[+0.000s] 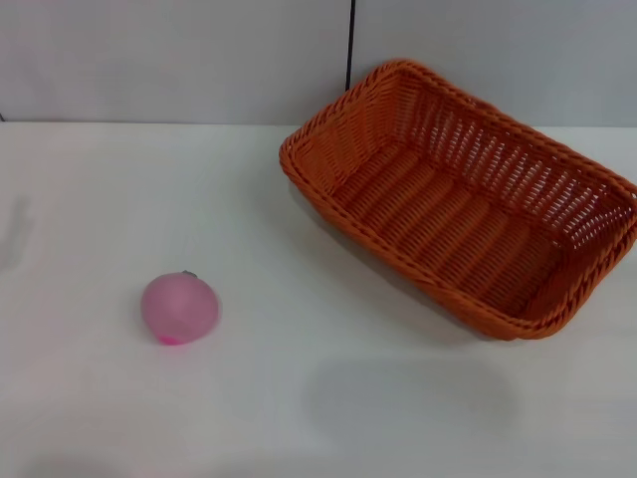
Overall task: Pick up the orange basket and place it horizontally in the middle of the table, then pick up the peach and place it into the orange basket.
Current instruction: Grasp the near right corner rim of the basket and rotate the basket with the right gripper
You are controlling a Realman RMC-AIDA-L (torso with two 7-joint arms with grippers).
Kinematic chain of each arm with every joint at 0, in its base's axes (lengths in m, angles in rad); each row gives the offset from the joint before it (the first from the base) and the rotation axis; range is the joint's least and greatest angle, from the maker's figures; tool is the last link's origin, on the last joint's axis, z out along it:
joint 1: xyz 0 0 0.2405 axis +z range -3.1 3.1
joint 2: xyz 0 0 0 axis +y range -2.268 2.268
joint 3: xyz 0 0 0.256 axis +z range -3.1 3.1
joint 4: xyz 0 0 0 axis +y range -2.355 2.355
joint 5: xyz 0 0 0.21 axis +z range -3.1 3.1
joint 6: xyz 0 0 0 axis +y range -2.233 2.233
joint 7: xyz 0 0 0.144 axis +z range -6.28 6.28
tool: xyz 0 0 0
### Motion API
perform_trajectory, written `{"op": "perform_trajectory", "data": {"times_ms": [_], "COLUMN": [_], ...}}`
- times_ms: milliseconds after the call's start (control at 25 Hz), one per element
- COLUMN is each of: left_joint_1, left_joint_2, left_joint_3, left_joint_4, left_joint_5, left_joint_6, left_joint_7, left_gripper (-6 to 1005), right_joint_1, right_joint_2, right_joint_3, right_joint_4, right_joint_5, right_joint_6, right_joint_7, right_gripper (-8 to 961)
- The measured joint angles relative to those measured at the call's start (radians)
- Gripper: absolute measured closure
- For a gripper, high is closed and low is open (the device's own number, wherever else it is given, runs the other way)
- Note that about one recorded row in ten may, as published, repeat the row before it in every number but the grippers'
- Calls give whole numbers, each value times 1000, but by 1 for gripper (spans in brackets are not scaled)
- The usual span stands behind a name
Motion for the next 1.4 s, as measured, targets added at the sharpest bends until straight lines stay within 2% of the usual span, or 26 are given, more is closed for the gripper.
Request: {"op": "perform_trajectory", "data": {"times_ms": [520, 800, 1080, 1320, 1360, 1400], "left_joint_1": [-30, -89, -95, -93, -93, -93], "left_joint_2": [-2, -8, -7, -6, -6, -6], "left_joint_3": [0, -120, -119, -100, -100, -100], "left_joint_4": [1, 79, 82, 80, 80, 80], "left_joint_5": [1, 0, 3, 12, 12, 12], "left_joint_6": [6, 4, -5, -18, -18, -18], "left_joint_7": [-49, -86, -87, -145, -145, -145], "left_gripper": [202, 202, 202, 203, 203, 203], "right_joint_1": [18, 52, 63, 65, 66, 70], "right_joint_2": [0, -2, -3, -9, -11, -25], "right_joint_3": [23, 25, -4, -82, -94, -120], "right_joint_4": [23, 39, 31, -70, -97, -161], "right_joint_5": [0, 1, -14, -89, -109, -168], "right_joint_6": [27, 23, -9, -21, -20, -19], "right_joint_7": [3, 4, 18, 171, 225, 341], "right_gripper": [395, 395, 396, 396, 396, 396]}}
